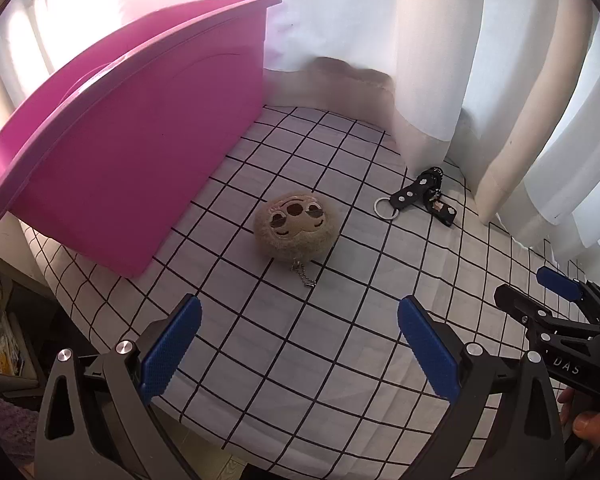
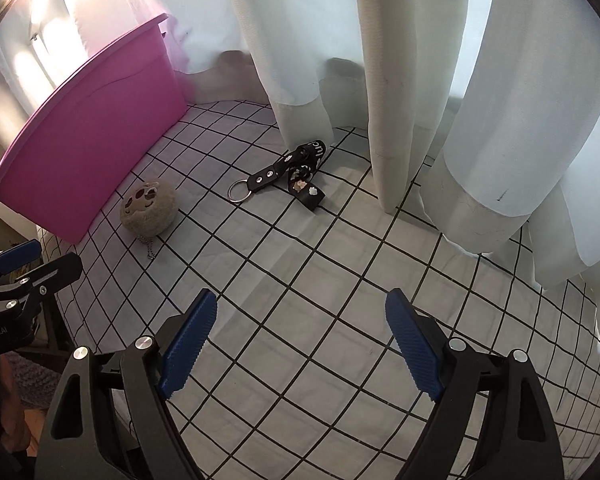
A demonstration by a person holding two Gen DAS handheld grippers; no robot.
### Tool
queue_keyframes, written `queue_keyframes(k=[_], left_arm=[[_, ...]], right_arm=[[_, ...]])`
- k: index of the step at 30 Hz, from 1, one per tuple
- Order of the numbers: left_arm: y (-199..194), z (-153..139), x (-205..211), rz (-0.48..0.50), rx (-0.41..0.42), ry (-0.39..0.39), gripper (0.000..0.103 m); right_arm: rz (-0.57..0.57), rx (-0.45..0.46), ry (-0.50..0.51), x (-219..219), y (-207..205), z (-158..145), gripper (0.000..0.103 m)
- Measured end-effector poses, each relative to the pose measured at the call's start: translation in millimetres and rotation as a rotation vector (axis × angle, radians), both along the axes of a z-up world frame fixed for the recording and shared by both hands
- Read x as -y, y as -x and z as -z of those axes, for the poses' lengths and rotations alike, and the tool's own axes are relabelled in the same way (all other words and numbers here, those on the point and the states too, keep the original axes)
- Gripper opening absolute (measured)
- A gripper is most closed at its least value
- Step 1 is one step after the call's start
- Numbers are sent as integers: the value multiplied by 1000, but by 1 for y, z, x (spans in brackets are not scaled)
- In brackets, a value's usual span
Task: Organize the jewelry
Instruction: 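Move both open tools from the tub toward the pouch and keychain strap, then close the left tool on the beige plush pouch while the right tool grasps the black keychain strap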
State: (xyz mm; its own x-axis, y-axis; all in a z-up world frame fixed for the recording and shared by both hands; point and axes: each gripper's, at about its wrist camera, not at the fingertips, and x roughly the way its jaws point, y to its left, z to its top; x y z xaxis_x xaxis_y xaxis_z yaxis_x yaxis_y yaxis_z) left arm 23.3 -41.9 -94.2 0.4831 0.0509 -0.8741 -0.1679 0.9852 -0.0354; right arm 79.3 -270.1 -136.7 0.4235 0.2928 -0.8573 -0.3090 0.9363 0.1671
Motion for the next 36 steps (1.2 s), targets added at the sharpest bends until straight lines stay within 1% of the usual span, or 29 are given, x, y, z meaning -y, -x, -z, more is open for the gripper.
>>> queue_keyframes(k=[2, 7, 11, 13, 15, 17, 23, 32, 36], left_arm=[[-4, 7, -2, 1, 22, 15, 97], [-18, 25, -7, -2, 63, 10, 97], [-26, 36, -11, 3, 81, 32, 97], [-29, 39, -10, 10, 95, 17, 97], [-35, 43, -9, 14, 93, -3, 97], [-40, 48, -9, 18, 91, -5, 97], [-58, 58, -10, 18, 88, 2, 97], [-73, 62, -9, 27, 102, -3, 97], [-79, 68, -11, 24, 95, -2, 97]], right_arm=[[14, 0, -16, 0, -8, 7, 82], [9, -5, -43, -11, -26, 21, 82], [-2, -1, -42, -25, -38, 28, 82], [-4, 4, -35, -31, -44, 32, 82], [-7, 8, -27, -37, -51, 36, 82], [-5, 12, -16, -41, -59, 40, 82], [4, 12, 14, -54, -82, 51, 82], [20, 9, -4, -64, -107, 59, 82], [18, 29, 30, -73, -115, 61, 82]])
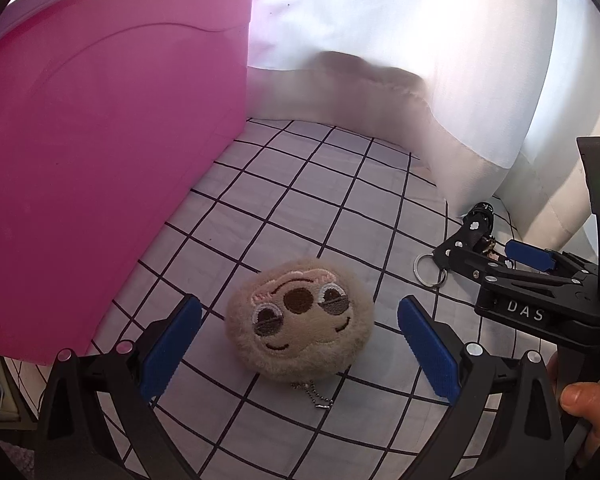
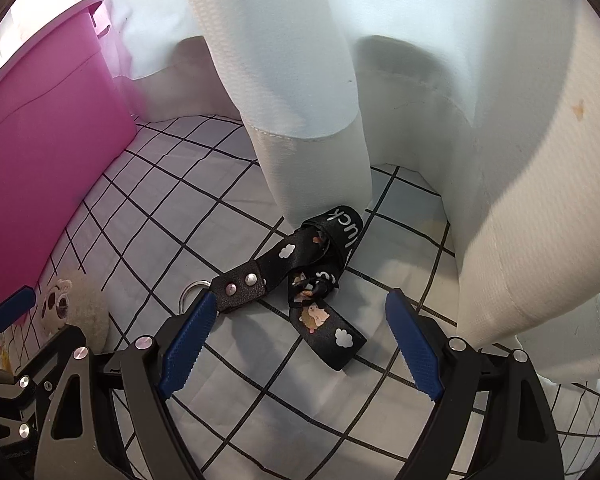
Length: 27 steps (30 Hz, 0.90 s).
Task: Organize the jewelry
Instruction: 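Close the left tool on the beige plush pouch while the right tool grasps the black keychain strap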
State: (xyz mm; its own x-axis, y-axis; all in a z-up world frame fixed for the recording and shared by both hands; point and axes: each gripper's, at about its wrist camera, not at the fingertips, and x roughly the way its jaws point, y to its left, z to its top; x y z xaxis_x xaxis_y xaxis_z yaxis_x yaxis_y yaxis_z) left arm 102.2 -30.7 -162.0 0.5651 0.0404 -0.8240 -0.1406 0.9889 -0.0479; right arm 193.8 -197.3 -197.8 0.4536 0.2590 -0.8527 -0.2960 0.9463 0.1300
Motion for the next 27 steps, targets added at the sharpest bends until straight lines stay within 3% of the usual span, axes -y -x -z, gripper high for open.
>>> queue_keyframes(k=[4, 13, 21, 23, 27], left_arm=[[-4, 5, -1, -2, -4, -3, 97], [-9, 10, -4, -4, -6, -12, 97], [-14, 31, -11, -28, -84, 12, 97], [-11, 32, -8, -17, -77, -28, 96], [-10, 33, -9, -11, -70, -35, 92]], right_arm=[[-8, 23, 52, -12, -7, 2, 82], [28, 46, 37, -21, -19, 8, 88], [21, 88, 19, -21, -16, 11, 89], [13, 95, 8, -14, -9, 9, 85], [-31, 119, -8, -20, 2, 6, 60]])
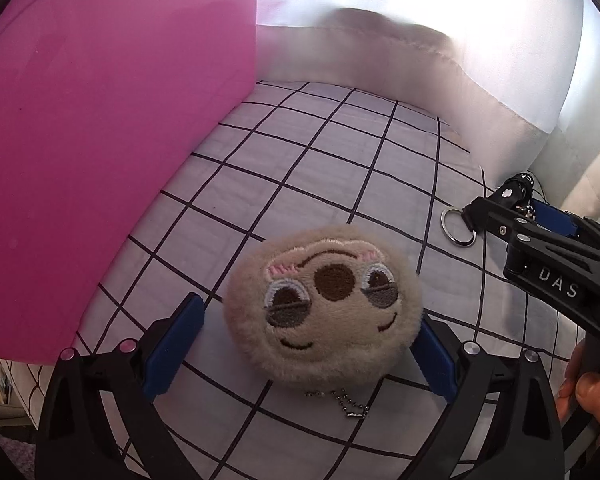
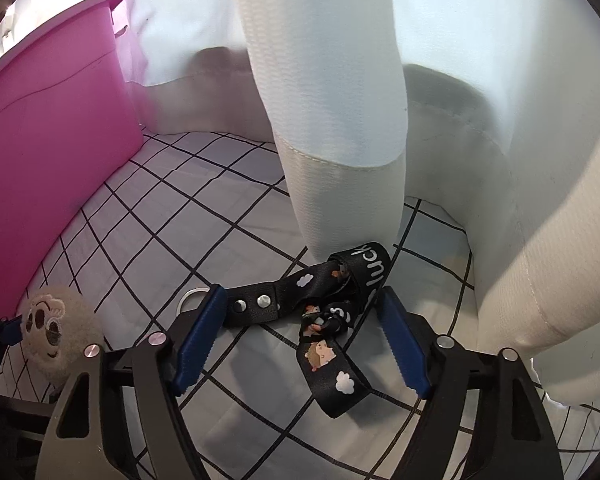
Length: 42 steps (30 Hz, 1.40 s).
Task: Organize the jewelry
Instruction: 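Close the left tool on the beige plush pouch while the right tool grasps the black keychain strap, then lift and carry the pouch with the left tool while the right tool carries the strap over the tub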
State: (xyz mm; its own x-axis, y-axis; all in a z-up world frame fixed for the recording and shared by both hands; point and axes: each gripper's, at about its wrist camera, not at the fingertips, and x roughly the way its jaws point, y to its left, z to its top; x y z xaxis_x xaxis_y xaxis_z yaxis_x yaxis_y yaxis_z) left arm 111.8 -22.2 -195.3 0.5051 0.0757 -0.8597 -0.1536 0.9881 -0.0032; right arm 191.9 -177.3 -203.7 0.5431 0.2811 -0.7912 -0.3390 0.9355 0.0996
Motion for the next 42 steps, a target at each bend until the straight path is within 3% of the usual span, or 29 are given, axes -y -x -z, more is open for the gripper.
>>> queue_keyframes(k=[2, 4, 5, 7, 11, 20, 29, 42], left_arm=[[1, -2, -1, 3, 9, -1, 86], [4, -5, -1, 7, 23, -1, 70], [4, -6, -2, 8, 26, -1, 68], [4, -7, -4, 2, 27, 1, 63], [10, -11, -5, -3, 29, 2, 58], [32, -32, 1, 22, 81, 0, 57], [62, -64, 15, 54, 128, 12, 57], [111, -157, 38, 48, 282, 14, 57]], right_arm=[[-8, 4, -10, -2, 2, -1, 52], [-3, 1, -25, -1, 4, -2, 43], [6, 2, -26, 0, 4, -2, 38], [19, -7, -51, 8, 4, -3, 20], [25, -25, -87, 23, 9, -6, 20], [37, -29, -146, 45, 46, -19, 20], [24, 19, -164, 69, 83, -55, 20], [-57, 107, -219, 106, 129, -132, 20]])
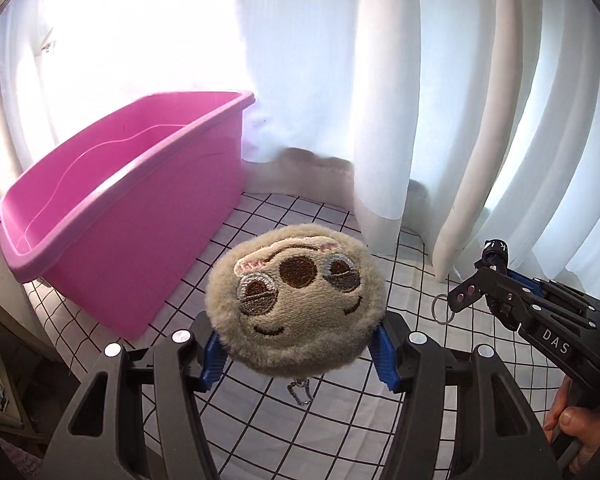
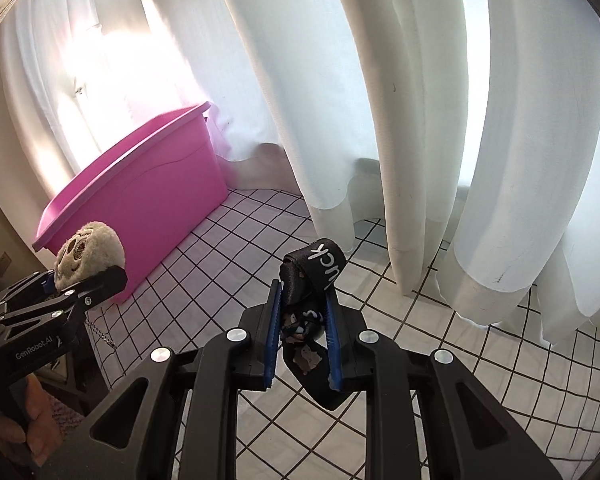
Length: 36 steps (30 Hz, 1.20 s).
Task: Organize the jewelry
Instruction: 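Lift and carry the pouch with the left tool while the right tool carries the strap over the tub, then open the left tool to drop the pouch while the right tool releases the strap into the tub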
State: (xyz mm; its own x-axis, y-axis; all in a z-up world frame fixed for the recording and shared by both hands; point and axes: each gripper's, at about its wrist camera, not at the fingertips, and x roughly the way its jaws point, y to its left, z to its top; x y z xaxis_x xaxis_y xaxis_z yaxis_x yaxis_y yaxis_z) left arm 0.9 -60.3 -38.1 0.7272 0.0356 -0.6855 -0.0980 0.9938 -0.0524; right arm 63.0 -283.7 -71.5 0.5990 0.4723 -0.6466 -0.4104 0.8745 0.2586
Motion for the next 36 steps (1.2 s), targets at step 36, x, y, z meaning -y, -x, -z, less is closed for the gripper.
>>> queue_keyframes(k=[36], left_arm=[[-91, -81, -288, 24, 40, -46, 58]], right_arm=[[-123, 87, -16, -319, -79, -118, 20]])
